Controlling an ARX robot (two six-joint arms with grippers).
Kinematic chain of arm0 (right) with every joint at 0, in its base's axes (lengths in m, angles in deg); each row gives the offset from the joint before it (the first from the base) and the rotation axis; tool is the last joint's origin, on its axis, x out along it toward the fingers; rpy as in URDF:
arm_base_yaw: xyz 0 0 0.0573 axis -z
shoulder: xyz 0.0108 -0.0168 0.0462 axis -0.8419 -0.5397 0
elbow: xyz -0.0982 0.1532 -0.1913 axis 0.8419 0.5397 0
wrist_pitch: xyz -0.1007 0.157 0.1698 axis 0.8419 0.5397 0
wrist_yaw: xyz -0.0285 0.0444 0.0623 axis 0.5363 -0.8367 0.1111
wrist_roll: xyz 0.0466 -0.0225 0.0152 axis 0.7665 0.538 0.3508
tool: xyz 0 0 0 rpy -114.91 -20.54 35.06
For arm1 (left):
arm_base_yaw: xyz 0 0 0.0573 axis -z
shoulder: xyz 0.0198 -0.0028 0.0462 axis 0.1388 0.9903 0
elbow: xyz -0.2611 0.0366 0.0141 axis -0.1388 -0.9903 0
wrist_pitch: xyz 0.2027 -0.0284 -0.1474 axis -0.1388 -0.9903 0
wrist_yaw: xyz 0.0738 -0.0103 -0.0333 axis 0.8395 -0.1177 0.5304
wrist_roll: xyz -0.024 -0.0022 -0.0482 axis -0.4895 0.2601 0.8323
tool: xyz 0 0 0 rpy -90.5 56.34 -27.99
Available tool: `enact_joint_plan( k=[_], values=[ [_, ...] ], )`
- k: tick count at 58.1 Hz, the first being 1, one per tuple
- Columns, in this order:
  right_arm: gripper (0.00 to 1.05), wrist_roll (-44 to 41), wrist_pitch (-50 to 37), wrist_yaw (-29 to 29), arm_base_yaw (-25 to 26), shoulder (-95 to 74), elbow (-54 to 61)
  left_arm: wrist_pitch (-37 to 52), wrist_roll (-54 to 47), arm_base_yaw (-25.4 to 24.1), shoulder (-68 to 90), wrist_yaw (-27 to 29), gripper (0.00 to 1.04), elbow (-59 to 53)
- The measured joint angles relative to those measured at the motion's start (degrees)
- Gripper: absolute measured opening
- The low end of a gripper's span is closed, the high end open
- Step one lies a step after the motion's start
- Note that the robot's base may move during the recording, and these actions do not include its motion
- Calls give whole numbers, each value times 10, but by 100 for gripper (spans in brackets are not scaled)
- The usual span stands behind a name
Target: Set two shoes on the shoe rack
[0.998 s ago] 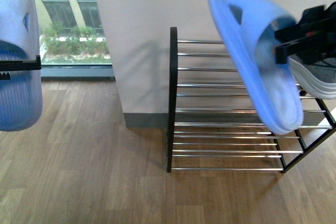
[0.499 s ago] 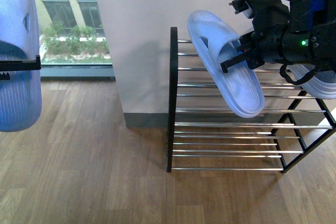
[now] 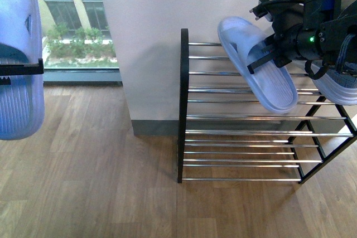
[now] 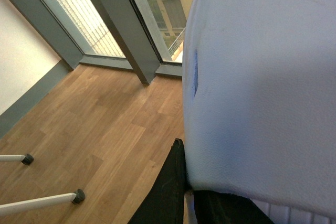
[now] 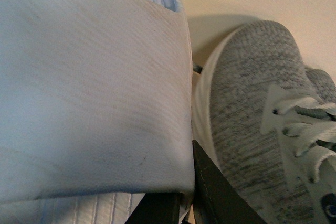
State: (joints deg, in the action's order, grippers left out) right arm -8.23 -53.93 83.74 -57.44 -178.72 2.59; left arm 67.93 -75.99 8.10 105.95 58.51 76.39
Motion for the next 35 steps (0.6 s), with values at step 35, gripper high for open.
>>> enact_joint_plan(
  k=[35],
  values=[
    [1,27,49,45,-14,-37,-43,0,0,0,0,0,2,0]
  ],
)
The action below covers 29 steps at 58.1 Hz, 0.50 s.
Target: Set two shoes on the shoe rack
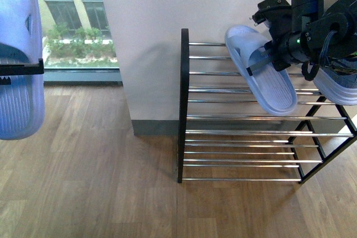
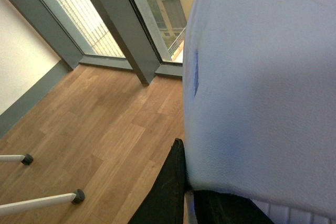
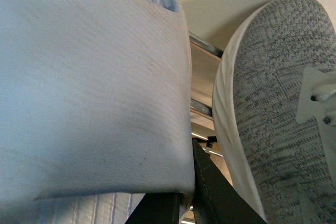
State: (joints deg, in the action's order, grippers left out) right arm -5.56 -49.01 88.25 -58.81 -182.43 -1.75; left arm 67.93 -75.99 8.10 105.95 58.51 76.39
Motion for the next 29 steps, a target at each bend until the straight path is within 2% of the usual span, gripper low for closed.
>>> enact_joint_plan(
  k=[13,29],
  values=[
    [1,1,26,40,23,-23,-44,0,0,0,0,0,2,0],
    [1,15,45,21,33,-23,-59,0,0,0,0,0,2,0]
  ],
)
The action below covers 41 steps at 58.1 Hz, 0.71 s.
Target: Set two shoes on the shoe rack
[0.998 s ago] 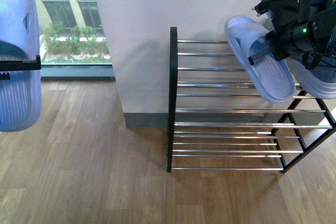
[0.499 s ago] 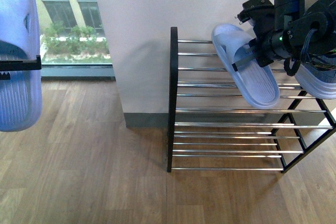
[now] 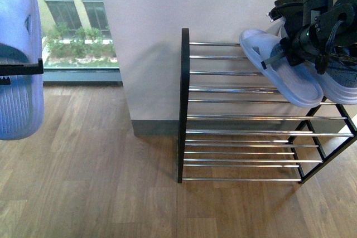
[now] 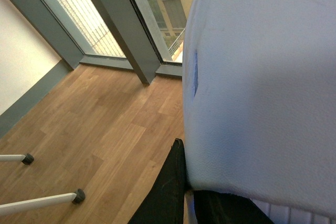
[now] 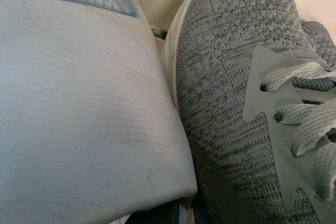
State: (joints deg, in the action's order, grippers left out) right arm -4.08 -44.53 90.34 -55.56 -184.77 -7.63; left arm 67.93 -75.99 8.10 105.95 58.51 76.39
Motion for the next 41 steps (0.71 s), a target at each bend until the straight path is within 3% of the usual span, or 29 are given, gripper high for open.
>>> enact_joint_plan(
  k=[3,24,35,41],
  values=[
    [2,13,3,-12,-1,0,0,0,0,0,0,0,2,0],
    [55,34,9,-41,-3,34,24,0,0,0,0,0,2,0],
    [97,5,43,-98,9,155,139,0,0,0,0,0,2,0],
    [95,-16,50,-159,26,263,235,0,0,0,0,0,2,0]
  ],
)
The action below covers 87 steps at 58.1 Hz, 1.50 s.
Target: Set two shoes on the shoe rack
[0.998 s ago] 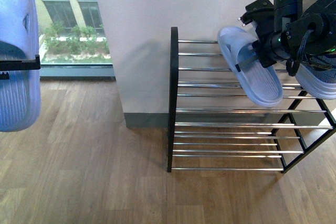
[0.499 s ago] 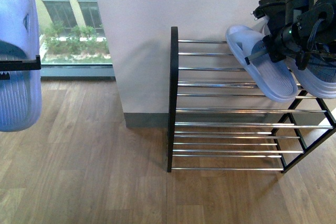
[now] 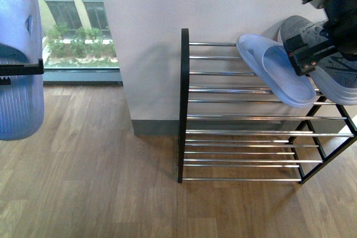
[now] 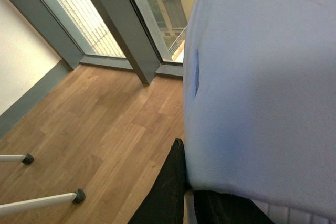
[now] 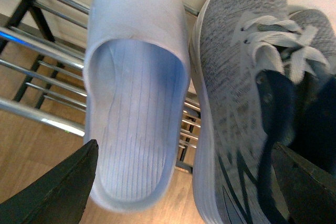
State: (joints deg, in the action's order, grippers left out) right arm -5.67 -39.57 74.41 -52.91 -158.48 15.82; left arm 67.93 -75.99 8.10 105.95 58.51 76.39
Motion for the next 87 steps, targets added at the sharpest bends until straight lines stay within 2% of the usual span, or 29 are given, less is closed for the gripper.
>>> enact_joint_plan(
  k=[7,10,12,18,22,32,34,39,53,87],
  values=[
    [94,15,-26,-52,13,131,73,0,0,0,0,0,2,0],
    [86,66,-162,-90,14,154,113,0,0,0,0,0,2,0],
    [81,100,-243,-96,14,163,143,0,0,0,0,0,2,0],
    [67,170,-394,-98,7,180,228,0,0,0,0,0,2,0],
    [51,205,-463,-95,1,206,302,0,0,0,0,0,2,0],
    [10,229,-483,-82,-11,308,413,0,0,0,0,0,2,0],
    [1,230,-483,-64,-23,326,434,0,0,0,0,0,2,0],
    [2,231,-479,-55,-41,370,471,0,0,0,0,0,2,0],
    [2,232,-491,-51,-42,421,540,0,0,1,0,0,2,0],
    [2,231,-297,-51,-43,685,605,0,0,0,0,0,2,0]
  ],
)
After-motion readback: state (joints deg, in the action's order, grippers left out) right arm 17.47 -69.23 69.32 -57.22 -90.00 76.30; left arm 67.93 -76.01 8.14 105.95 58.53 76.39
